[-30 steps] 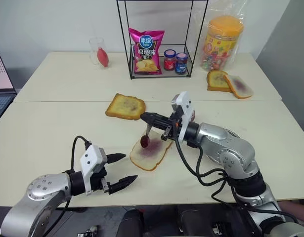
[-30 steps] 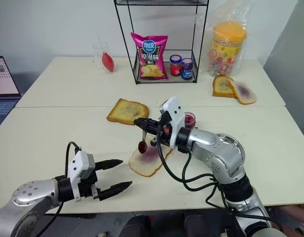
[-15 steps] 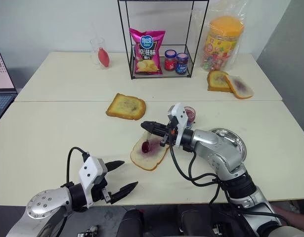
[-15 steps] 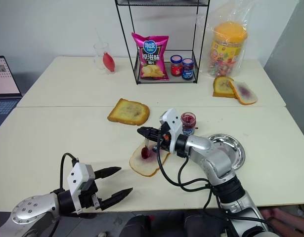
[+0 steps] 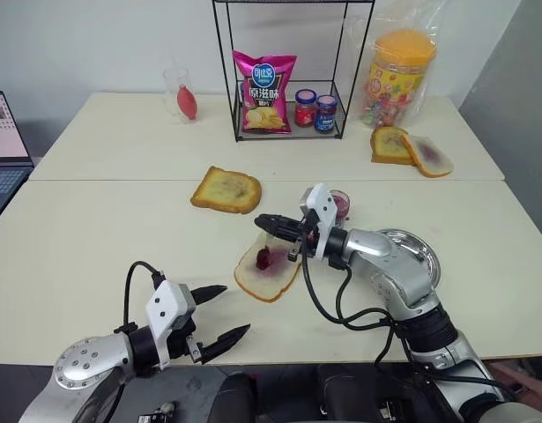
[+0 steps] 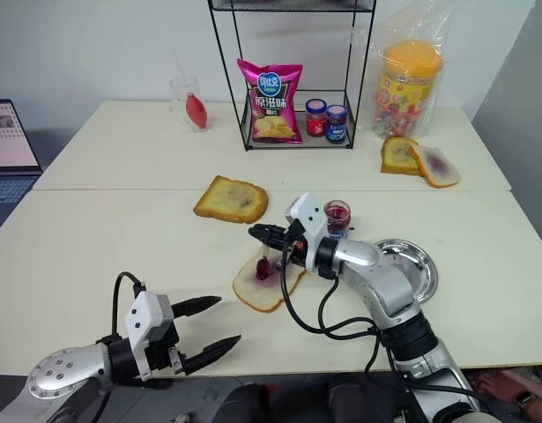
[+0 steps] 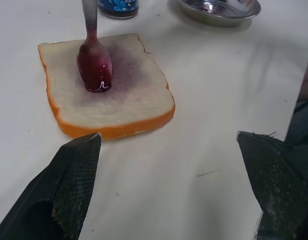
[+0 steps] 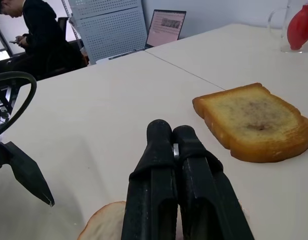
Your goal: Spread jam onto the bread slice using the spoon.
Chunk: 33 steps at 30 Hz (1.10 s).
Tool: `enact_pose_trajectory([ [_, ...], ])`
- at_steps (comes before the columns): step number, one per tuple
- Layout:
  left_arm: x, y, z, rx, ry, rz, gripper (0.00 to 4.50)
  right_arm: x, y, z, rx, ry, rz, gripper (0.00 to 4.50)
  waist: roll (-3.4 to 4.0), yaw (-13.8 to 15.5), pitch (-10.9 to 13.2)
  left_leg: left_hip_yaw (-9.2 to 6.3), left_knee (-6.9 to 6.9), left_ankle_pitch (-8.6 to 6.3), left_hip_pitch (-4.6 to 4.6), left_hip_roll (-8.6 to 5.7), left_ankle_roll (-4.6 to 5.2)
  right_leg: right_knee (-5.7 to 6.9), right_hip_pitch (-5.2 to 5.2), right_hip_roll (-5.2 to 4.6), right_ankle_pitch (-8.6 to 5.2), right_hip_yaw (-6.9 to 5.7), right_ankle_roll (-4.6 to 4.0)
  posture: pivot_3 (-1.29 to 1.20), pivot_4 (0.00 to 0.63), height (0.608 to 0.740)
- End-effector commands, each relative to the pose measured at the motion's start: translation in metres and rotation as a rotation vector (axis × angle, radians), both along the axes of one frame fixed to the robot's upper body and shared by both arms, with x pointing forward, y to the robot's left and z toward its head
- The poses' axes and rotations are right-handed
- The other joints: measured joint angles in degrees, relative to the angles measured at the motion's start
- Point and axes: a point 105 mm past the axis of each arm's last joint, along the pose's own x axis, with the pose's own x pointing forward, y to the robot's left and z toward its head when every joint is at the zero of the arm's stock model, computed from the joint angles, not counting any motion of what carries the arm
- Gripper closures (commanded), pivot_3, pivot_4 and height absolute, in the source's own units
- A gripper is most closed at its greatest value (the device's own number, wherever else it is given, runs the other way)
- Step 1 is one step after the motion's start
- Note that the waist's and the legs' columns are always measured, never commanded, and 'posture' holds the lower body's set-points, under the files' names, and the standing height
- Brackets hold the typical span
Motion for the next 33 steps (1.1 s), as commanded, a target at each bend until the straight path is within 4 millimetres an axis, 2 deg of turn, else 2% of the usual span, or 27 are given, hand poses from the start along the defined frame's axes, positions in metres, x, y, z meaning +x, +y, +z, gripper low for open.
enact_pose_trajectory([
  [1, 0.003, -0.003, 0.005, 0.0, -0.027, -0.026, 0.0, 0.01, -0.013, 0.02, 0.015, -0.074, -0.065, 4.47, 0.0, 0.0, 0.0, 0.01, 0.0, 0.0, 0.0, 0.0, 0.0, 0.0, 0.0, 0.0, 0.0, 0.01, 0.0, 0.0, 0.15, 0.74],
  [10, 0.01, -0.001, 0.006, 0.004, -0.036, -0.038, 0.0, 0.014, -0.021, 0.037, 0.059, -0.053, -0.099, 4.47, 0.0, -0.1, 0.0, 0.01, -0.03, 0.0, 0.0, 0.03, 0.0, 0.0, -0.02, 0.02, 0.0, 0.01, -0.01, 0.0, 0.15, 0.74],
  [16, 0.009, -0.006, 0.007, 0.001, -0.037, -0.044, 0.0, 0.009, -0.015, 0.037, 0.214, 0.244, -0.04, 4.47, 0.0, -0.1, 0.0, -0.01, -0.03, 0.0, -0.01, 0.04, 0.0, 0.02, -0.02, 0.02, 0.06, 0.0, -0.11, 0.0, 0.15, 0.74],
  [21, 0.007, -0.003, 0.004, 0.008, -0.032, -0.037, 0.0, 0.01, -0.009, 0.018, 0.227, 0.431, -0.045, 4.47, 0.01, -0.2, 0.0, 0.0, -0.03, 0.0, -0.01, 0.03, 0.0, 0.02, -0.03, 0.03, 0.09, 0.0, -0.18, 0.0, 0.15, 0.74],
  [26, 0.002, 0.001, -0.006, 0.01, -0.022, -0.03, 0.0, 0.021, -0.006, 0.003, 0.24, 0.491, -0.096, 4.47, 0.01, -0.2, 0.0, 0.03, -0.03, 0.0, 0.0, 0.03, 0.0, 0.01, -0.03, 0.03, 0.05, 0.02, -0.11, 0.0, 0.15, 0.74],
  [33, 0.002, 0.008, -0.011, 0.014, -0.028, -0.024, 0.0, 0.035, -0.017, -0.009, 0.189, 0.417, -0.179, 4.47, 0.01, -0.2, 0.0, 0.03, -0.04, 0.0, -0.01, 0.03, 0.0, 0.01, -0.04, 0.03, 0.0, 0.0, -0.03, 0.0, 0.15, 0.74],
])
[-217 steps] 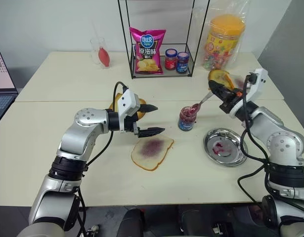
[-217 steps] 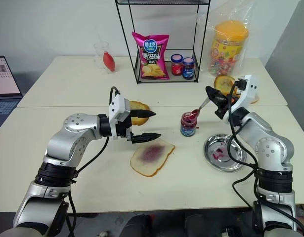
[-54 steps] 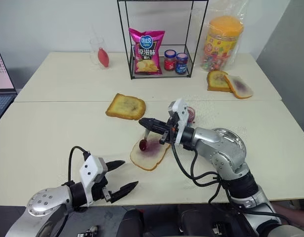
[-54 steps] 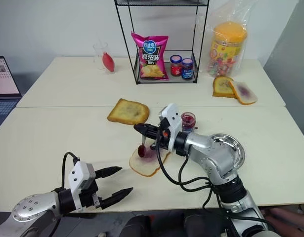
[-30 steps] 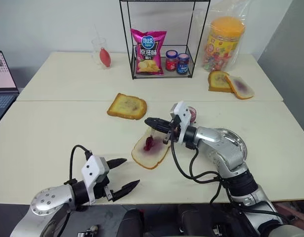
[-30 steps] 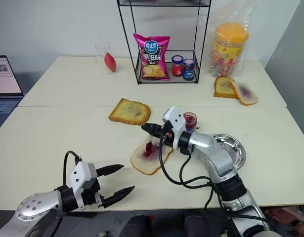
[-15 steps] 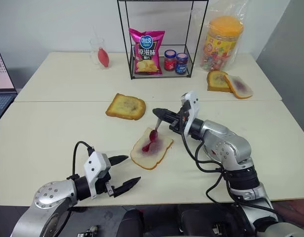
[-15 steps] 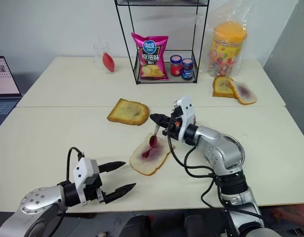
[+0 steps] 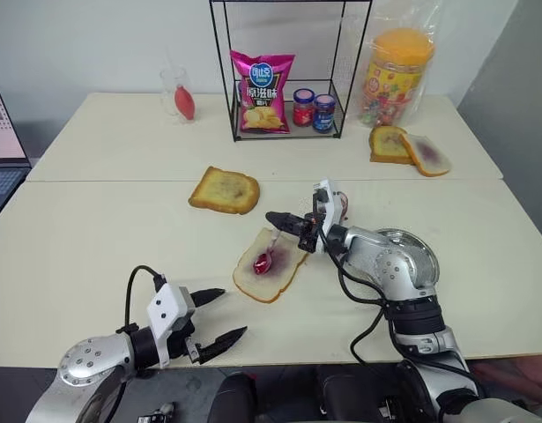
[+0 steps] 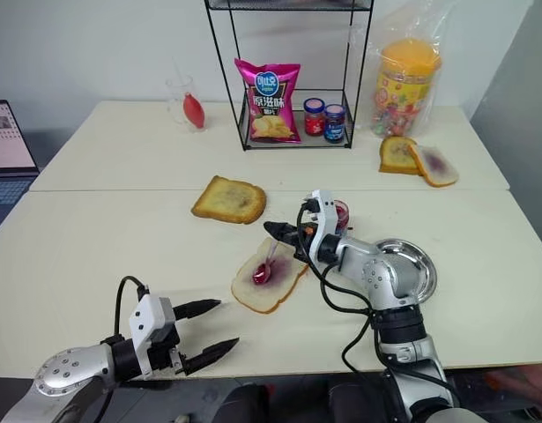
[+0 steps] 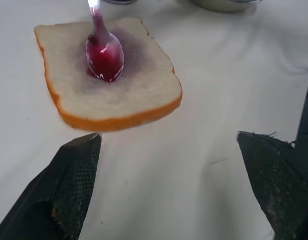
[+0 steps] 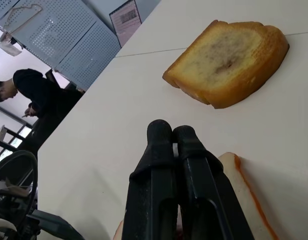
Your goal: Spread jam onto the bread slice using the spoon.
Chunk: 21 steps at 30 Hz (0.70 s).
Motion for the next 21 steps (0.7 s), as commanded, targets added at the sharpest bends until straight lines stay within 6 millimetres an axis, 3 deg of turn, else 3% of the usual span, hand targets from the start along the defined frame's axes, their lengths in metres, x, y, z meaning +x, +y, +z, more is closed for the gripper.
enact_pose_trajectory([
  [1, 0.002, 0.002, 0.005, 0.004, -0.043, -0.01, 0.0, 0.011, -0.01, 0.011, -0.021, -0.093, -0.057, 4.47, 0.0, 0.0, 0.0, 0.0, 0.01, 0.0, 0.0, 0.0, 0.0, 0.0, 0.0, 0.0, 0.0, 0.01, 0.0, 0.0, 0.15, 0.74],
  [9, 0.005, 0.002, 0.003, 0.004, -0.046, -0.034, 0.0, 0.022, -0.03, 0.019, -0.065, -0.178, -0.11, 4.47, 0.0, 0.1, 0.0, 0.01, 0.03, 0.0, 0.01, -0.02, 0.0, 0.0, 0.02, -0.01, 0.04, 0.02, 0.02, 0.0, 0.15, 0.74],
  [13, 0.008, 0.001, 0.003, 0.005, -0.054, -0.046, 0.0, 0.027, -0.041, 0.035, -0.056, -0.216, -0.142, 4.47, 0.0, 0.1, 0.0, 0.01, 0.01, 0.0, 0.01, -0.01, 0.0, 0.0, 0.02, -0.01, 0.03, 0.01, 0.01, 0.0, 0.15, 0.74],
  [21, 0.01, -0.007, 0.008, -0.002, -0.065, -0.065, 0.0, 0.001, -0.028, 0.057, 0.091, -0.139, -0.008, 4.47, 0.01, -0.1, 0.0, 0.0, -0.03, 0.0, 0.0, 0.02, 0.0, 0.0, -0.01, 0.02, 0.02, 0.01, -0.01, 0.0, 0.15, 0.74],
])
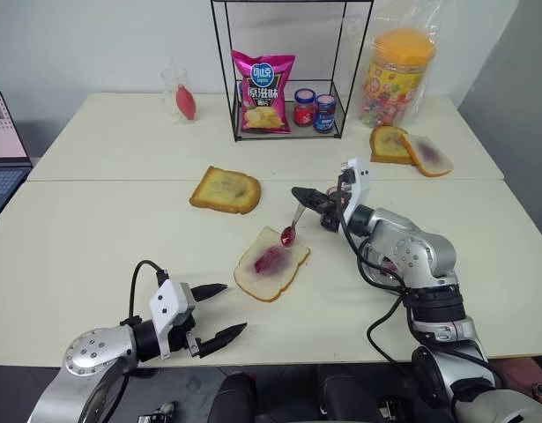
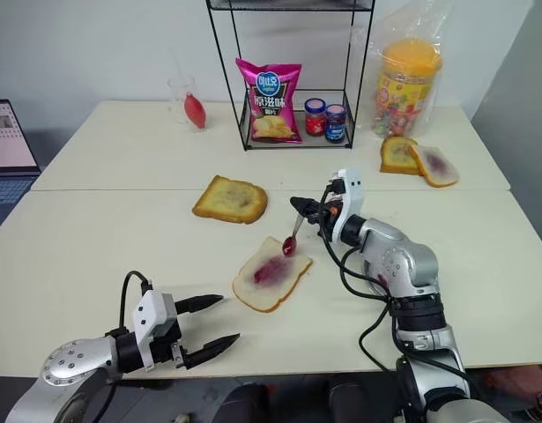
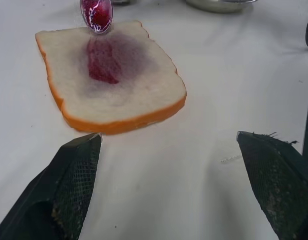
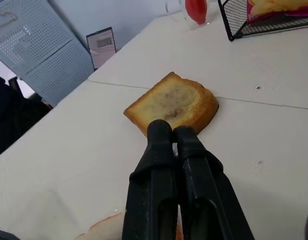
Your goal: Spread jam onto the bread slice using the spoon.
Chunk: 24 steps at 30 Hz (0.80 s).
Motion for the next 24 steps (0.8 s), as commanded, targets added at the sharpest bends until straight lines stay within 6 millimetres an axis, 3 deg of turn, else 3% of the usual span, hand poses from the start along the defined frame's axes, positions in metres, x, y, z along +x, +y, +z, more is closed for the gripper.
enact_pose_trajectory([
  [1, -0.001, -0.006, 0.007, -0.001, -0.034, -0.023, 0.0, -0.016, 0.011, 0.021, 0.094, 0.005, 0.089, 4.47, 0.0, -0.2, 0.0, 0.0, -0.01, 0.0, 0.01, 0.02, 0.0, 0.0, -0.01, 0.02, -0.01, 0.0, -0.01, 0.0, 0.15, 0.74],
  [8, -0.003, -0.006, 0.002, 0.0, -0.032, -0.019, 0.0, -0.018, 0.027, -0.012, 0.09, 0.132, 0.086, 4.47, 0.01, -0.2, 0.0, -0.01, -0.01, 0.0, 0.0, 0.02, 0.0, 0.0, 0.0, 0.02, -0.01, 0.0, -0.02, 0.0, 0.15, 0.74],
  [15, 0.001, -0.008, 0.006, 0.0, -0.042, -0.016, 0.0, -0.009, 0.038, -0.027, 0.044, 0.137, 0.056, 4.47, 0.0, -0.2, 0.0, 0.01, 0.03, 0.0, 0.0, 0.01, 0.0, 0.0, 0.01, 0.01, 0.0, 0.0, 0.0, 0.0, 0.15, 0.74],
  [24, 0.009, -0.013, 0.021, 0.002, -0.056, -0.017, 0.0, 0.01, 0.034, -0.013, 0.065, 0.034, -0.054, 4.47, 0.01, -0.2, 0.0, 0.0, 0.03, 0.0, 0.01, 0.0, 0.0, 0.0, 0.02, 0.02, 0.01, 0.01, 0.01, 0.0, 0.15, 0.74],
])
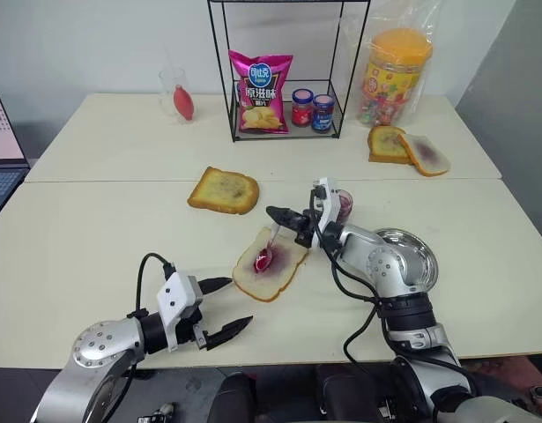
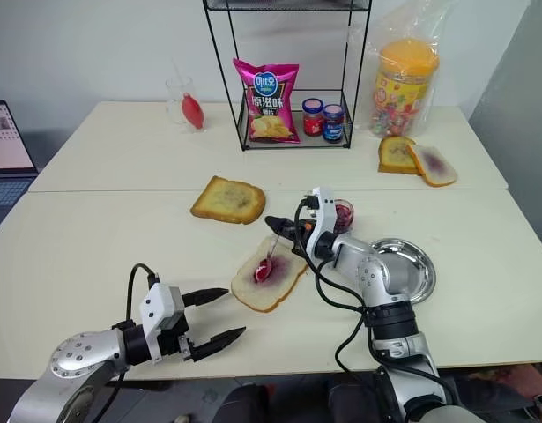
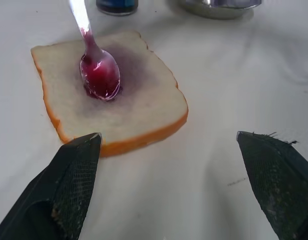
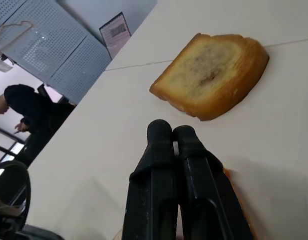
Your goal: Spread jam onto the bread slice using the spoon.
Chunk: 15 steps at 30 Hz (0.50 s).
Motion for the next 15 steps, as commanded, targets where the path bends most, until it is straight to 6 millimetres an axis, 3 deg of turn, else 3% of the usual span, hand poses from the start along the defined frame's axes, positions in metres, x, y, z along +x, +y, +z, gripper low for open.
enact_pose_trajectory([
  [1, 0.001, -0.004, 0.011, -0.003, -0.028, -0.013, 0.0, 0.012, -0.008, 0.022, 0.029, -0.095, -0.075, 4.47, 0.0, 0.0, 0.0, 0.0, 0.0, 0.0, 0.0, 0.0, 0.0, 0.0, 0.0, 0.0, 0.0, 0.0, 0.0, 0.0, 0.15, 0.74],
  [7, 0.002, -0.008, 0.013, -0.004, -0.026, -0.022, 0.0, 0.009, -0.013, 0.041, 0.066, -0.137, -0.06, 4.47, 0.0, 0.0, 0.0, 0.0, -0.02, 0.0, -0.01, 0.0, 0.0, -0.01, -0.01, 0.0, 0.0, -0.01, 0.0, 0.0, 0.15, 0.74],
  [11, 0.005, -0.008, 0.014, -0.001, -0.035, -0.034, 0.0, -0.017, -0.015, 0.063, 0.148, -0.151, 0.09, 4.47, 0.02, 0.1, 0.0, -0.03, -0.04, 0.0, -0.03, 0.01, 0.0, -0.01, -0.02, 0.0, 0.05, -0.01, -0.11, 0.0, 0.15, 0.74],
  [15, 0.008, -0.007, 0.018, 0.023, -0.075, -0.085, 0.0, -0.042, -0.034, 0.09, 0.19, -0.186, 0.178, 4.47, 0.02, 0.2, 0.0, -0.04, -0.04, 0.0, -0.04, 0.0, 0.0, -0.02, -0.01, 0.0, 0.03, -0.02, -0.08, 0.0, 0.15, 0.74],
])
